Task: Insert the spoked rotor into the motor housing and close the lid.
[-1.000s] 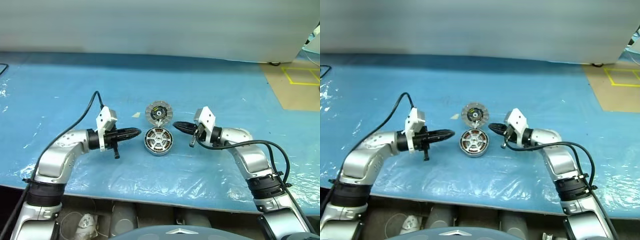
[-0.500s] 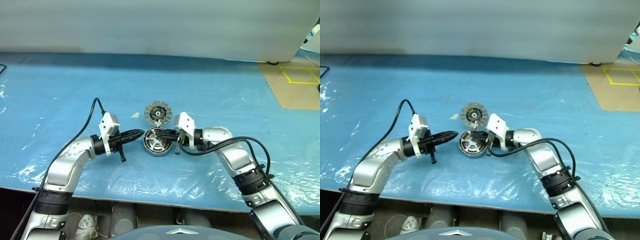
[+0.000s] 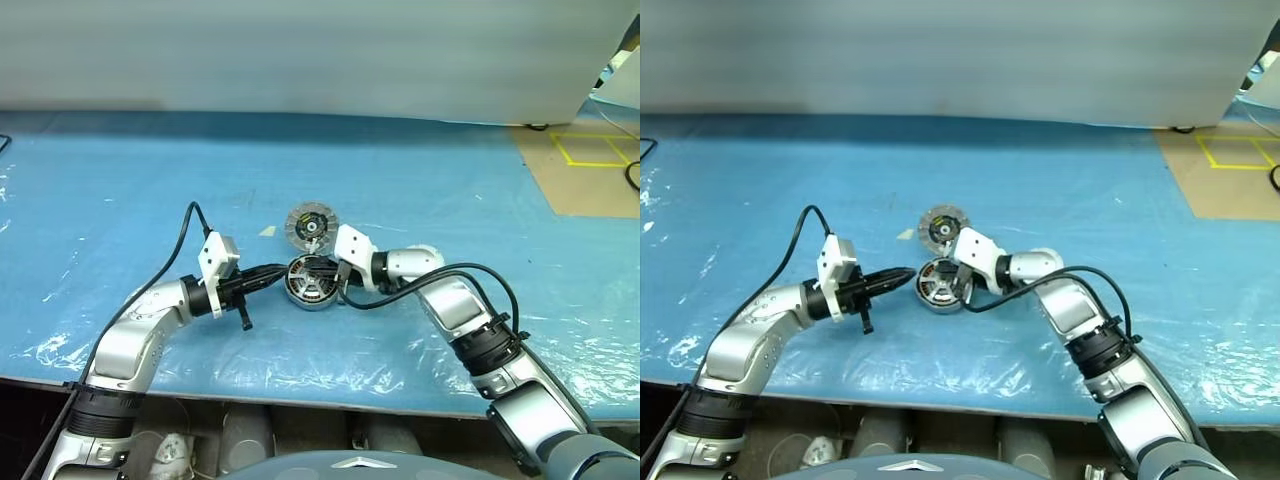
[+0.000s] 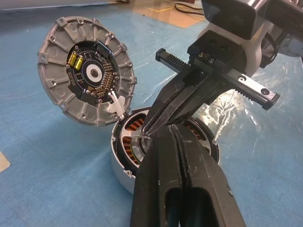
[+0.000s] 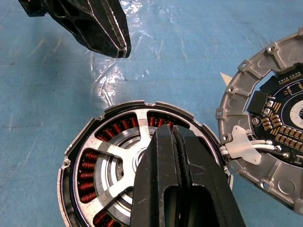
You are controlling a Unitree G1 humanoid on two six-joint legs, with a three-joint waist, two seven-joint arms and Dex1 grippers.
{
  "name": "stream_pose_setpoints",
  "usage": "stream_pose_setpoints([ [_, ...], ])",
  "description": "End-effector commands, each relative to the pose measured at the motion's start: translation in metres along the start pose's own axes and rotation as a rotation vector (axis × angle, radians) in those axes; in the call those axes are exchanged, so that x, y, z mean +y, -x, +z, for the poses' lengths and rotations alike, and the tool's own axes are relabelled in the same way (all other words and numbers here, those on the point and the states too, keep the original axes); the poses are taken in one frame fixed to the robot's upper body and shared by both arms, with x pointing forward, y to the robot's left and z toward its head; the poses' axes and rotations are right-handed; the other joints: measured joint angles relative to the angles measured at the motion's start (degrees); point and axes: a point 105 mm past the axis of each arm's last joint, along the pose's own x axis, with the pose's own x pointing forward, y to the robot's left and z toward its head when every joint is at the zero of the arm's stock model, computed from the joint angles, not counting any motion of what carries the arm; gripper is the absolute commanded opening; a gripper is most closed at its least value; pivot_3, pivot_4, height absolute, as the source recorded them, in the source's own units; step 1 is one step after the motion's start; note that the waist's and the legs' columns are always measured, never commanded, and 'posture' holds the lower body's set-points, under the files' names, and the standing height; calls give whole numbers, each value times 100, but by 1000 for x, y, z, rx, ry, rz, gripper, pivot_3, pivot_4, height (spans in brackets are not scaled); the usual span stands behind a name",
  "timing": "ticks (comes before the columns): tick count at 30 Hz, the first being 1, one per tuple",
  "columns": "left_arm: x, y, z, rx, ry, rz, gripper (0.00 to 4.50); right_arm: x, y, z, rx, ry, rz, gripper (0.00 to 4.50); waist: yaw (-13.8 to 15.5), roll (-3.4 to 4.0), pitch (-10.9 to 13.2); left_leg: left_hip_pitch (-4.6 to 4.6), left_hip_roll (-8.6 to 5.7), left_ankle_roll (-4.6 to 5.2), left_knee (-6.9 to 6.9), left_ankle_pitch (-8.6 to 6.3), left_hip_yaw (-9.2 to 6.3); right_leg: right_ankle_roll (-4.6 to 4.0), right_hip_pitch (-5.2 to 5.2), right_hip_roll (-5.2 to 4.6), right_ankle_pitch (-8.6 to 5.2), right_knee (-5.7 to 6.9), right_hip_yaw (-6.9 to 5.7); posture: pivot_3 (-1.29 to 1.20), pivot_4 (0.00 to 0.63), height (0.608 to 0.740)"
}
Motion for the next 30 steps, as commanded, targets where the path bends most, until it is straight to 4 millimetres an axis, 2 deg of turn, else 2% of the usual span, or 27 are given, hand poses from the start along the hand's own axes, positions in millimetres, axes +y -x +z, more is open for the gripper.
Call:
stream_pose_setpoints([
  [1,-4,-1,7,-18,-41,-10,29,4,0,-35,153,-37,1,0,-15,0,-1,0,0,0,0,0,0,0,0,0,0,0,0,0,150,740],
  [5,-4,-3,6,-12,-42,-14,29,-2,-1,-28,119,-5,-31,0,-31,0,-2,0,-1,0,0,0,0,0,1,0,0,-1,1,0,150,740],
  [9,-1,-3,6,-7,-46,-10,29,9,-3,-3,-8,-38,35,0,-37,1,-1,-7,0,-1,0,1,0,0,-6,0,0,-2,1,0,150,740],
  [12,-1,-3,6,-5,-48,-11,29,17,-4,-1,-7,-17,72,0,-40,1,-1,-18,0,-5,-1,3,0,0,-12,1,-1,-10,0,0,150,740],
  [19,1,-4,6,-7,-51,-7,29,18,-6,10,-33,2,87,0,-46,1,-1,-25,-2,-8,-33,5,0,0,-26,4,-1,-18,-6,0,150,740],
  [24,7,-2,8,-28,-54,23,29,5,-5,18,-83,-13,19,0,-63,1,-1,-24,-2,-8,-36,5,0,-1,-27,4,-1,-19,-6,0,150,740],
  [30,23,7,13,-41,-79,72,29,0,8,22,-141,-32,6,0,-43,1,-1,-28,-3,-8,-29,5,0,-1,-28,2,-2,-17,-6,0,150,740],
])
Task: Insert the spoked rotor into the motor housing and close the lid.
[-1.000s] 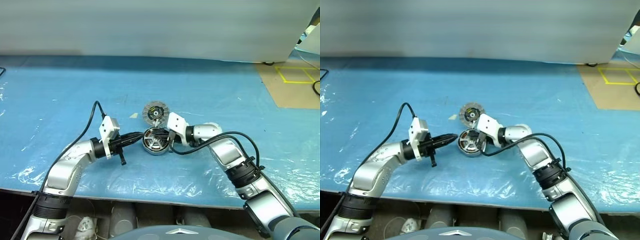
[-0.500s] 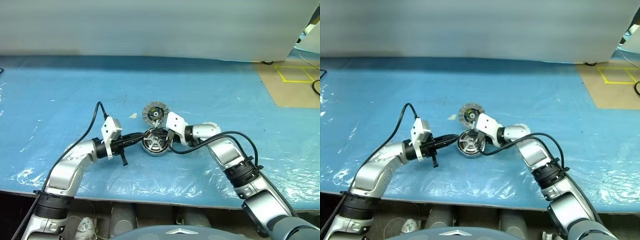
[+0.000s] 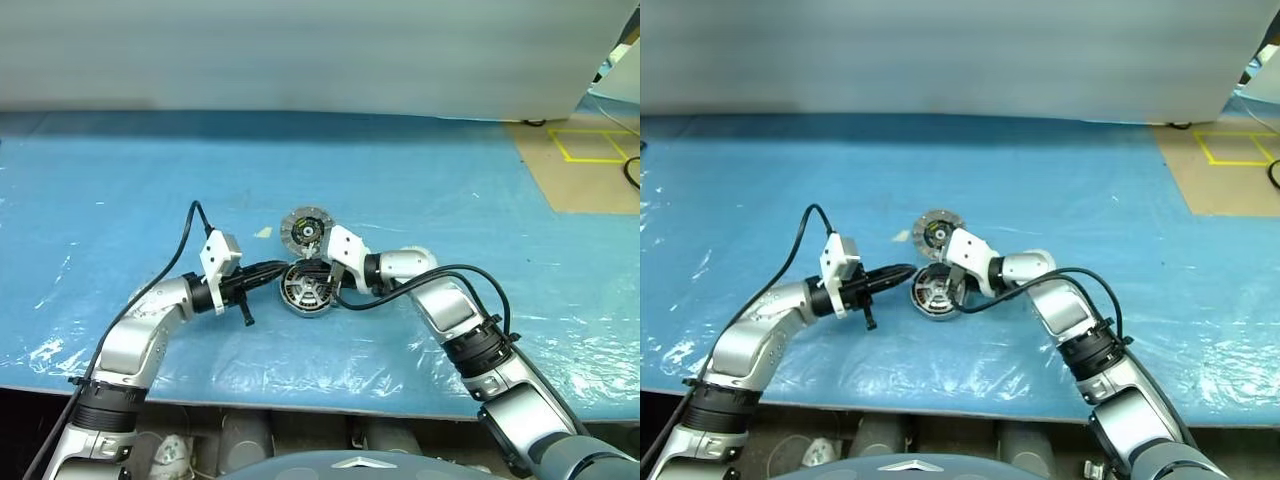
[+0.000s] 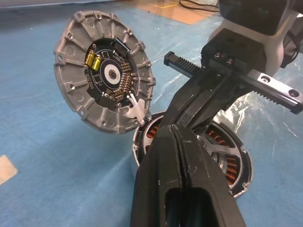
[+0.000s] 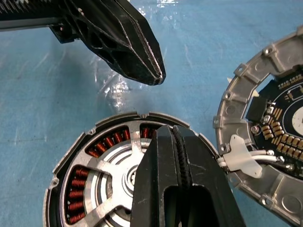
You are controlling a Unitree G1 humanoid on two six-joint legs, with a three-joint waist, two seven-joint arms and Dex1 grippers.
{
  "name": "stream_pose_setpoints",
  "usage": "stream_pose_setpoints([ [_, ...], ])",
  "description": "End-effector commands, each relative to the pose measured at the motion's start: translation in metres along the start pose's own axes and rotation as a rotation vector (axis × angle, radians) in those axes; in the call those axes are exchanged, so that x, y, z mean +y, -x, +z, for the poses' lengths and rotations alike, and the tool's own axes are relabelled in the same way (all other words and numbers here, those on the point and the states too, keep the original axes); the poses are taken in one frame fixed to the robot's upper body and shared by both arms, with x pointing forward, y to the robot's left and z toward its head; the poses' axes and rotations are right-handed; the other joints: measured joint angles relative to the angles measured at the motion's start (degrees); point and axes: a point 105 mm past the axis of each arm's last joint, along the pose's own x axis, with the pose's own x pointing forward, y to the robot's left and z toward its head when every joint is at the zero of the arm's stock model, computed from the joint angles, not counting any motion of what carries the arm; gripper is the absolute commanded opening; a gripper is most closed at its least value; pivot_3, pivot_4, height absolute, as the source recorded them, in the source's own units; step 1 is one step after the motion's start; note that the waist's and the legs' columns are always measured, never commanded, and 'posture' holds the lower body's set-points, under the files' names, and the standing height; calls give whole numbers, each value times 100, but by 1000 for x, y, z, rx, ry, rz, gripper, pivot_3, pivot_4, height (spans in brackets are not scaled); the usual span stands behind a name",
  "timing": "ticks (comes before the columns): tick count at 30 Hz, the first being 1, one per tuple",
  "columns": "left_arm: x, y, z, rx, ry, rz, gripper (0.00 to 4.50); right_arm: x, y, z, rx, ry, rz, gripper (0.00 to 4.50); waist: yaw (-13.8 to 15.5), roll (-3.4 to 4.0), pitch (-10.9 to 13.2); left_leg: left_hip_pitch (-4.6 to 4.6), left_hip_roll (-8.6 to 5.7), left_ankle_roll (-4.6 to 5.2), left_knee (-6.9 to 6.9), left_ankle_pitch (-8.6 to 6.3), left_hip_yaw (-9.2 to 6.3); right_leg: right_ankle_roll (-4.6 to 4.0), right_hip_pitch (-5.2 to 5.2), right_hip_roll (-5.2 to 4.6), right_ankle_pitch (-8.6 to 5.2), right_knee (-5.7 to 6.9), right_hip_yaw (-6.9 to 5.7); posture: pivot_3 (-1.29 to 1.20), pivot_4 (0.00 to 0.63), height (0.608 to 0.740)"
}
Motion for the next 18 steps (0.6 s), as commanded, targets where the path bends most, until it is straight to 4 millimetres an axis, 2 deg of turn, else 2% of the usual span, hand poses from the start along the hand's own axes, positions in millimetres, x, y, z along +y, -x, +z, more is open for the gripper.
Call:
stream_pose_setpoints([
  [1,16,10,15,-40,-55,50,29,-6,12,12,-66,19,-19,0,7,0,0,-1,-1,0,0,0,0,0,0,-1,0,0,0,0,150,740],
  [4,28,16,16,-36,-75,84,29,-7,10,17,-74,33,-21,0,6,0,0,-1,1,0,2,0,0,0,0,1,0,1,-1,0,150,740],
  [9,36,20,18,-40,-90,102,29,-3,-2,18,-44,53,-11,0,-11,0,0,-1,0,0,1,0,0,0,-1,1,0,2,-1,0,150,740],
  [13,36,20,18,-40,-93,104,29,2,-9,12,-7,69,24,0,2,-1,0,-4,0,0,1,0,-1,0,-2,0,0,2,-4,0,150,740],
  [18,32,19,14,-43,-87,103,29,2,-7,-6,77,90,32,0,9,-1,0,-4,0,0,4,0,-2,0,-1,-1,0,6,-5,0,150,740],
])
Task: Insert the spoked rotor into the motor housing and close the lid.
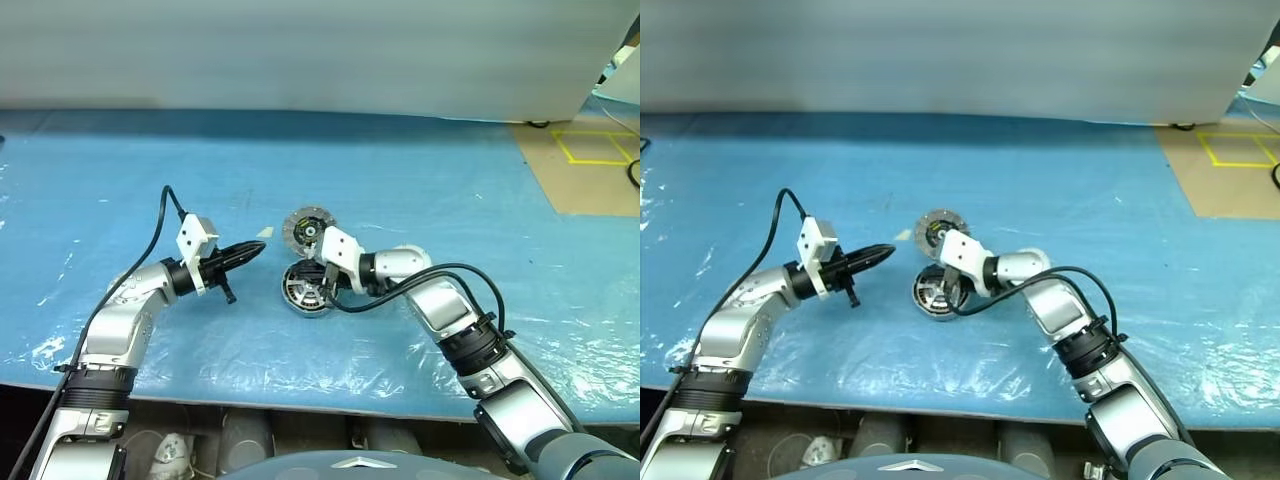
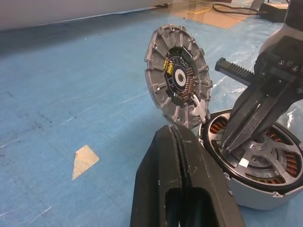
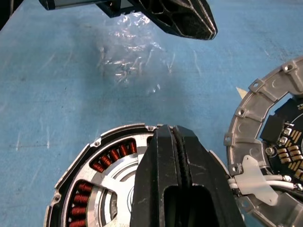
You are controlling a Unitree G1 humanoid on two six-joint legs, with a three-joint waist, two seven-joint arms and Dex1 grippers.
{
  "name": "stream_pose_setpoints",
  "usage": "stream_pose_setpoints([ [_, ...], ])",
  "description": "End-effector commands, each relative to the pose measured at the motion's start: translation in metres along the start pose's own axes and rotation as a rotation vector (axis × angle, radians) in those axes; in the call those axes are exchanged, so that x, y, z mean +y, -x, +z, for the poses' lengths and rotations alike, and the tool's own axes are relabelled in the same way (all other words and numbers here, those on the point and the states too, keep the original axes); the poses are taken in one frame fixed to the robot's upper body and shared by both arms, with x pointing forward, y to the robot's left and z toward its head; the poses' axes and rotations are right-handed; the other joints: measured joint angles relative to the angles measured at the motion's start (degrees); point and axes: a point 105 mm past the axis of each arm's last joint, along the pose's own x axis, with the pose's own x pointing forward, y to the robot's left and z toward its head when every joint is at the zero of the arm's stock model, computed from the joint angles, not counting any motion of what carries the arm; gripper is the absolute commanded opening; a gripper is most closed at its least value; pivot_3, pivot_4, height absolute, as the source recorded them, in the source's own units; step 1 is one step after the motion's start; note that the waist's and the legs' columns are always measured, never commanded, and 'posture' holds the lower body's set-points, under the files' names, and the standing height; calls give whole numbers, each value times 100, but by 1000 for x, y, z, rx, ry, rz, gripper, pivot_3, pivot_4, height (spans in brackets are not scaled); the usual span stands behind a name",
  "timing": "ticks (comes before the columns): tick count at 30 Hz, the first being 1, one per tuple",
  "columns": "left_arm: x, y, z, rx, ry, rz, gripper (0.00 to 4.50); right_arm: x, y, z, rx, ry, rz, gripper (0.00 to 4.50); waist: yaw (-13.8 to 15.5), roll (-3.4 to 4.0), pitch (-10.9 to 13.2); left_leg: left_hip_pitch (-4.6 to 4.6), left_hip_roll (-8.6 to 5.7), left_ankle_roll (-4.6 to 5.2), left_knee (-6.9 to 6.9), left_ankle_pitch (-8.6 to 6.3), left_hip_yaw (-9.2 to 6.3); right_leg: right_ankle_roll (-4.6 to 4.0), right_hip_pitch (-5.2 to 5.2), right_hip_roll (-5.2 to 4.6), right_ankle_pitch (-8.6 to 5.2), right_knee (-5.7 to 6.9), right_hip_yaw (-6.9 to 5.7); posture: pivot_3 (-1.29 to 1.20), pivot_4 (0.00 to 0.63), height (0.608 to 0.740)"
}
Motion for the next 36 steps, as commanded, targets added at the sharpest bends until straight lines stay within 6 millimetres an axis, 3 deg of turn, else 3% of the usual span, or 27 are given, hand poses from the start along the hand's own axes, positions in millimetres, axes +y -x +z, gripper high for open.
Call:
stream_pose_setpoints([
  [1,0,2,9,-31,-35,5,29,-2,5,-6,22,5,-4,0,8,0,0,0,0,0,1,0,0,0,0,0,0,2,0,0,150,740],
  [9,9,-1,8,-67,-24,15,29,-12,28,14,-143,-43,-48,0,11,0,0,-1,1,1,4,0,0,0,-1,0,0,5,0,0,150,740],
  [16,54,-11,-1,-7,-65,183,29,-10,48,17,-160,-42,-58,0,19,-1,0,-3,1,1,18,0,-4,1,1,-1,1,11,1,0,150,740],
  [22,70,-37,1,-11,-72,198,29,-6,58,19,-159,-50,-75,0,48,-3,1,-11,-1,2,23,1,-10,9,0,-1,6,11,-3,0,150,740],
  [30,71,-81,16,-28,-35,84,29,-2,65,22,-153,-64,-103,0,134,-4,2,-15,-2,8,25,5,-15,20,-1,-1,12,10,-4,0,150,740],
  [36,50,-109,30,-45,68,-123,29,2,68,22,-146,-84,-125,0,193,-7,3,-21,-5,5,24,5,-19,24,-1,-3,14,7,-7,0,150,740],
])
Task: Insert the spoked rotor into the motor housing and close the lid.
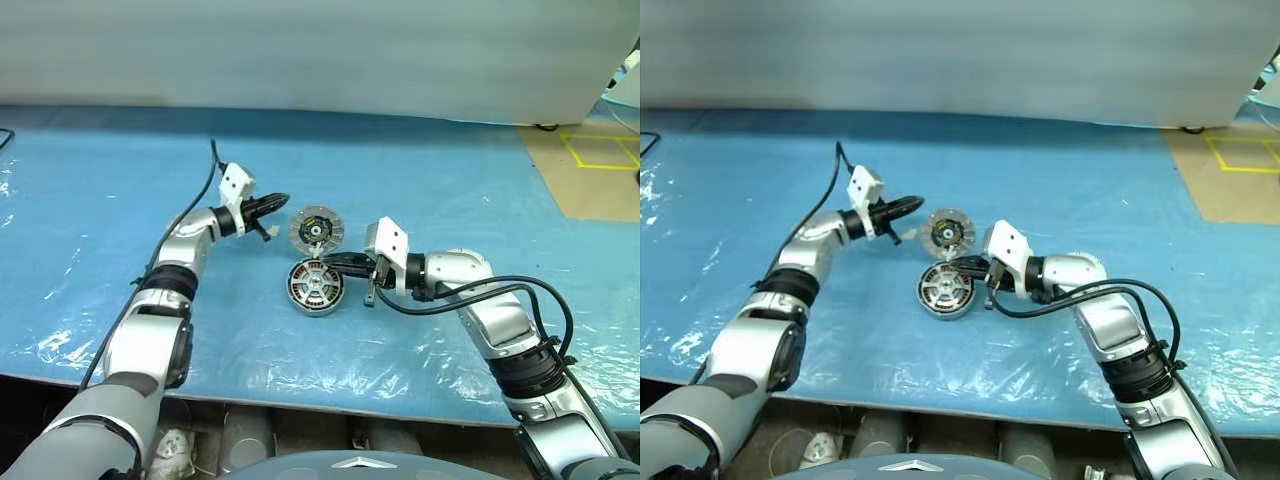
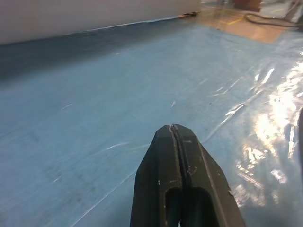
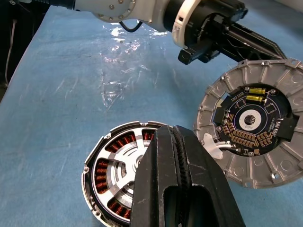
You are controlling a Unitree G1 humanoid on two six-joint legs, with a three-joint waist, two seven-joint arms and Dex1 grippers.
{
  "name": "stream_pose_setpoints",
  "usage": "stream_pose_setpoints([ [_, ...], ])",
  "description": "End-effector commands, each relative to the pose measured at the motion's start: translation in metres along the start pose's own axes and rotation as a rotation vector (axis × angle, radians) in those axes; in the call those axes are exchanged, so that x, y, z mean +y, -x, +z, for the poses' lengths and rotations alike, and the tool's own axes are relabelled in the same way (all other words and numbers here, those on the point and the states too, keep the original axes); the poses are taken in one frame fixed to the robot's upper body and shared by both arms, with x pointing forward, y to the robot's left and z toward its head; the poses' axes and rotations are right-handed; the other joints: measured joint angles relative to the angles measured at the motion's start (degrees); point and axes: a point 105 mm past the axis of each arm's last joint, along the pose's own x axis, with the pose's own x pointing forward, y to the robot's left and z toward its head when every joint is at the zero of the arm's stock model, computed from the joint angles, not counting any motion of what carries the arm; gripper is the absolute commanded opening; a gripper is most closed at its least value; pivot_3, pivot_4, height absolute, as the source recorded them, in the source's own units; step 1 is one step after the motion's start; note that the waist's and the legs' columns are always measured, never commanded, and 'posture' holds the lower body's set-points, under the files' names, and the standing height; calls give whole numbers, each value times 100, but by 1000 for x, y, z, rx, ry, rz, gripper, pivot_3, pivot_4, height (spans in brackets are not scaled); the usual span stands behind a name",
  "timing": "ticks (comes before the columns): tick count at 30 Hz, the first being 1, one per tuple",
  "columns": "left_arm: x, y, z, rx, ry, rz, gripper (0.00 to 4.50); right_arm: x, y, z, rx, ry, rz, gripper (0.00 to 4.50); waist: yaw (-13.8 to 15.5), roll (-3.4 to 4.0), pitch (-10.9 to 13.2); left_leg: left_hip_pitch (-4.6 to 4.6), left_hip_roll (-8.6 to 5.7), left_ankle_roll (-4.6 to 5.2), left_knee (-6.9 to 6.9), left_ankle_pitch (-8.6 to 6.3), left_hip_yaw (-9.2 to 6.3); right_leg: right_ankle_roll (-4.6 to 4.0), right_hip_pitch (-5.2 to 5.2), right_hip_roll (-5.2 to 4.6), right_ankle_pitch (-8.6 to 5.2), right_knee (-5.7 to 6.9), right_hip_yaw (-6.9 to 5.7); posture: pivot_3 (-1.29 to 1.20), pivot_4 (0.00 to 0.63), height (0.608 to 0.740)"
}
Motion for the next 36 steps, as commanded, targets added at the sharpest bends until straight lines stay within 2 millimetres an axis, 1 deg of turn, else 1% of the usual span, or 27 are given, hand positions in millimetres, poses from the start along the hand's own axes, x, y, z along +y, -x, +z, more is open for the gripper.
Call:
stream_pose_setpoints([
  [1,-12,-12,12,-15,35,-126,29,2,7,12,-37,10,-17,0,16,0,0,0,0,0,-1,0,-1,0,0,0,0,-1,-1,0,150,740],
  [4,-23,-22,12,4,56,-202,29,5,11,11,-29,0,-21,0,21,-1,1,0,0,-4,-3,-2,-1,0,0,0,0,-2,-2,0,150,740],
  [9,-49,-36,17,7,130,-377,29,8,18,11,-19,-18,-28,0,69,-4,3,-2,0,-5,-3,-3,-3,2,0,-1,1,-3,-3,0,150,740],
  [12,-63,-40,19,18,151,-473,29,9,29,14,-34,-66,-40,0,121,-5,4,0,0,-5,-6,-3,-3,2,0,-1,1,-4,-3,0,150,740],
  [15,-69,-40,21,19,159,-526,29,5,42,13,-33,-101,-71,0,132,-7,5,-1,-2,-4,-11,-3,-3,3,1,-3,2,-12,-2,0,150,740],
  [17,-73,-38,20,23,164,-554,29,-1,52,9,-15,-111,-105,0,144,-8,6,-3,-3,-4,-11,-3,-3,4,1,-4,3,-14,-4,0,150,740],
  [19,-77,-34,15,45,172,-590,29,-11,62,3,10,-115,-156,0,144,-9,7,-3,-3,-4,-11,-3,-3,4,1,-4,3,-14,-6,0,150,740],
  [22,-83,-28,8,74,186,-639,29,-22,70,-1,26,-107,-198,0,131,-9,7,-2,-3,-4,-11,-3,-3,4,1,-4,3,-14,-5,0,150,740],
  [25,-90,-22,1,113,174,-694,29,-27,70,-1,22,-100,-207,0,113,-8,7,0,-1,-4,-16,-3,-3,3,1,-3,2,-14,-6,0,150,740],
  [28,-96,-15,-5,149,159,-729,29,-28,66,-3,21,-99,-205,0,121,-7,7,-3,-1,8,-19,4,-3,2,0,-3,2,-18,-8,0,150,740],
  [33,-104,-2,-20,219,105,-752,29,-26,59,-6,29,-82,-183,0,120,-7,7,-3,0,13,-20,7,-3,-3,0,-4,-1,-19,-11,0,150,740],
  [36,-107,3,-24,225,95,-751,29,-28,57,-6,24,-79,-180,0,119,-7,8,-3,0,13,-20,7,-2,-18,0,-5,-10,-19,-10,0,150,740],
])
